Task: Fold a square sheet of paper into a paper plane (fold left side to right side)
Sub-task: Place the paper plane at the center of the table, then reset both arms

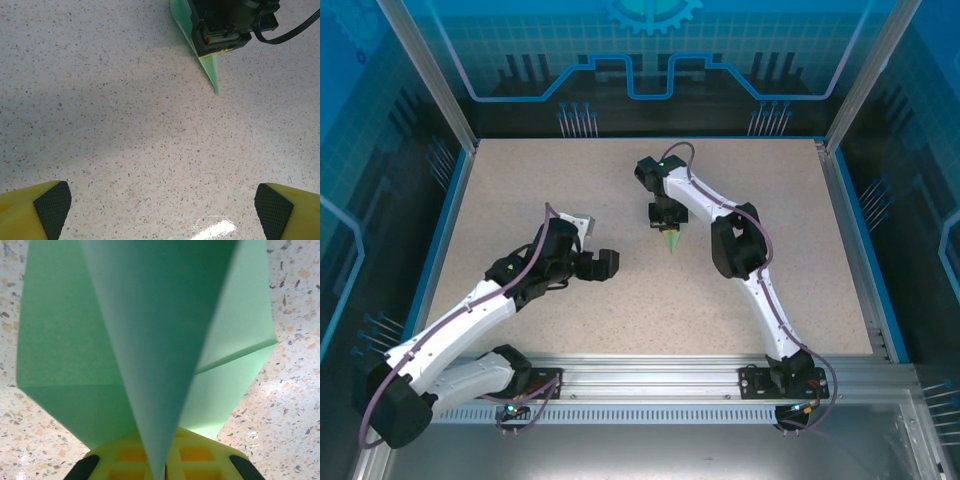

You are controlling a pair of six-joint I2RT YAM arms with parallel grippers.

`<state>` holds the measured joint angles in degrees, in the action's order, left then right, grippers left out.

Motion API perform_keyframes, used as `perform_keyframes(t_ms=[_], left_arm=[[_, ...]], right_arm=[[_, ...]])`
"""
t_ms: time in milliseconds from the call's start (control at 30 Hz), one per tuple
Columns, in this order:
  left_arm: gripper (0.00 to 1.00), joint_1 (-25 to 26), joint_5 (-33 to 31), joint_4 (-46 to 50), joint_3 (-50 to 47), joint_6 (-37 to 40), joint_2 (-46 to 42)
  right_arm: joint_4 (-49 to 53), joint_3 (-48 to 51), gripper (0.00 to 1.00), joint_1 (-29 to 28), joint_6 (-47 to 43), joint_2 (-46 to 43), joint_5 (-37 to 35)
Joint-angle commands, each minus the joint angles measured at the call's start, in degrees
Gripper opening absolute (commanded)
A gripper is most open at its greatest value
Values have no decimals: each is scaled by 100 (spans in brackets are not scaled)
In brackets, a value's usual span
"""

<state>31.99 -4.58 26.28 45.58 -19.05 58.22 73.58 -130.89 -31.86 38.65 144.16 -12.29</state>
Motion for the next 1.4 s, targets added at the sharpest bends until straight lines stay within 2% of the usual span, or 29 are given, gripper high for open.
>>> perform_keyframes(t_ms=[0,267,600,867,1000,1133,1267,1367], left_arm=[[99,-37,147,19,153,153,54],[99,-41,166,52,189,155,76],[99,-41,-99,237,352,-170,49],[99,-71,-567,313,499,-625,96],[98,-318,-683,341,570,-943,179],[99,-737,-839,284,664,-972,153],[98,-1037,-1800,-206,406,-784,-90],[99,-1249,-2680,-1017,-107,-522,-299]], right_arm=[[165,-103,11,-22,99,200,-63],[183,-85,21,-80,15,116,-122],[357,-60,40,-236,-180,-466,-445],[376,388,67,-431,-538,-1548,-679],[50,1113,75,-434,-777,-2396,-705],[-1049,2626,85,-347,-1196,-3758,-754],[-2435,4402,99,-33,-1560,-5225,-1022],[-3297,5546,100,455,-2023,-5957,-1105]])
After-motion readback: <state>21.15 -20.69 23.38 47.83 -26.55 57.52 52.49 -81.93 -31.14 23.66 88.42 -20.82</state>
